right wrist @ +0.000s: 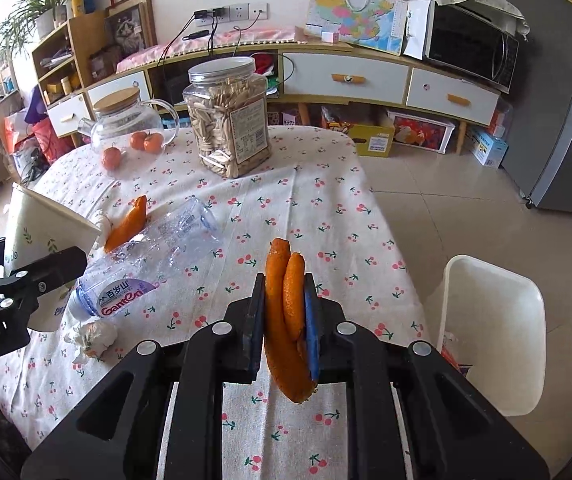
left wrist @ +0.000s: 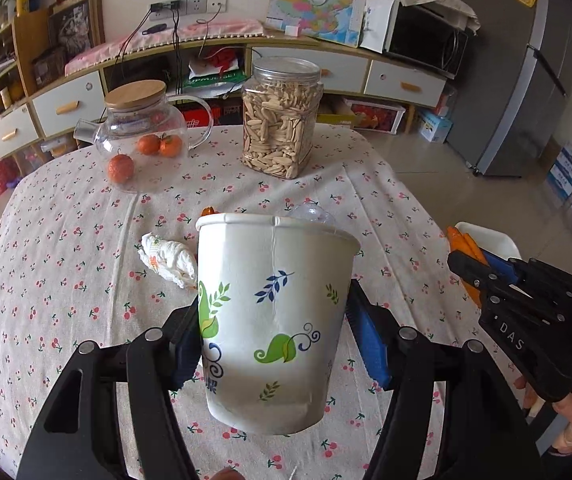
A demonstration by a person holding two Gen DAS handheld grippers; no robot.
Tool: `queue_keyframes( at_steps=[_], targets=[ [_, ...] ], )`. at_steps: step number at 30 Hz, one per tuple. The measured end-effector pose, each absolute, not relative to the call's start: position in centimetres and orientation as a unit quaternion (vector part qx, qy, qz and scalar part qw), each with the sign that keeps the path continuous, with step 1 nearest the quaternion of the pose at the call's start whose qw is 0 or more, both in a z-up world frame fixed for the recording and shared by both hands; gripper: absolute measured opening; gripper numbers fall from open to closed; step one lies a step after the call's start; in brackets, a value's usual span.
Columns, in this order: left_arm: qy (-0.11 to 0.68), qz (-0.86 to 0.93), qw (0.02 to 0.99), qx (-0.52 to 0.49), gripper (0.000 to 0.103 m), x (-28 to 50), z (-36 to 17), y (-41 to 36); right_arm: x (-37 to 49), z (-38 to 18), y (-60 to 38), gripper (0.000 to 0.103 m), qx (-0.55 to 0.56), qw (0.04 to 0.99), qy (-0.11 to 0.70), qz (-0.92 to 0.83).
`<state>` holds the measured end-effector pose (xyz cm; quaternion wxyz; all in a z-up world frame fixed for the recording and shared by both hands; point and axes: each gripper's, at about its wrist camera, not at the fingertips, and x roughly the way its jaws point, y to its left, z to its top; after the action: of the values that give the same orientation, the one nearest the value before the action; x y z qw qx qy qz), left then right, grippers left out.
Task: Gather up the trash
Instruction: 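Carry the peel over the bin and open the right gripper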
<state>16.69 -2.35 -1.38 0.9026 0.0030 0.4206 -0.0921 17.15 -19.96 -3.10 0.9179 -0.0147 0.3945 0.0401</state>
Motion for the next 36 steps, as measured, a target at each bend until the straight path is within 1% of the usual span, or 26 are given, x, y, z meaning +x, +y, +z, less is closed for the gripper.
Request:
queue_keyframes(
  at_steps=[10,21,29,32,33,34,36],
  targets=[
    [0.356,-0.078,0.931,0.031,0.064,15.6,-0.4,-7.1,16.2,-2.0,-24.8,0.018,0.0,0.933,0.357,-0.04],
    [0.347,-0.107,0.931,0.027,0.064,15.7,-0.1,-13.6,14.9,-1.4,-31.5,0.019,0.01,0.935,0.336,-0.117],
    [0.349,-0.132,0.927,0.043,0.064,16.0,0.0,-18.4,15.1,-1.8,-37.2,0.019,0.032,0.922,0.344,-0.176],
    [0.348,-0.14,0.925,0.051,0.064,16.1,-0.1,-20.0,15.6,-2.4,-39.2,0.025,0.032,0.91,0.355,-0.212],
    [0.349,-0.143,0.925,0.053,0.064,16.2,-0.1,-20.6,15.6,-2.5,-39.8,0.033,0.034,0.907,0.356,-0.223],
    [0.35,-0.145,0.924,0.055,0.064,16.2,-0.2,-21.0,15.6,-2.6,-40.5,0.038,0.037,0.905,0.357,-0.23],
    [0.35,-0.151,0.923,0.058,0.064,16.3,-0.3,-22.1,15.4,-2.5,-41.7,0.039,0.043,0.902,0.354,-0.245]
  ],
)
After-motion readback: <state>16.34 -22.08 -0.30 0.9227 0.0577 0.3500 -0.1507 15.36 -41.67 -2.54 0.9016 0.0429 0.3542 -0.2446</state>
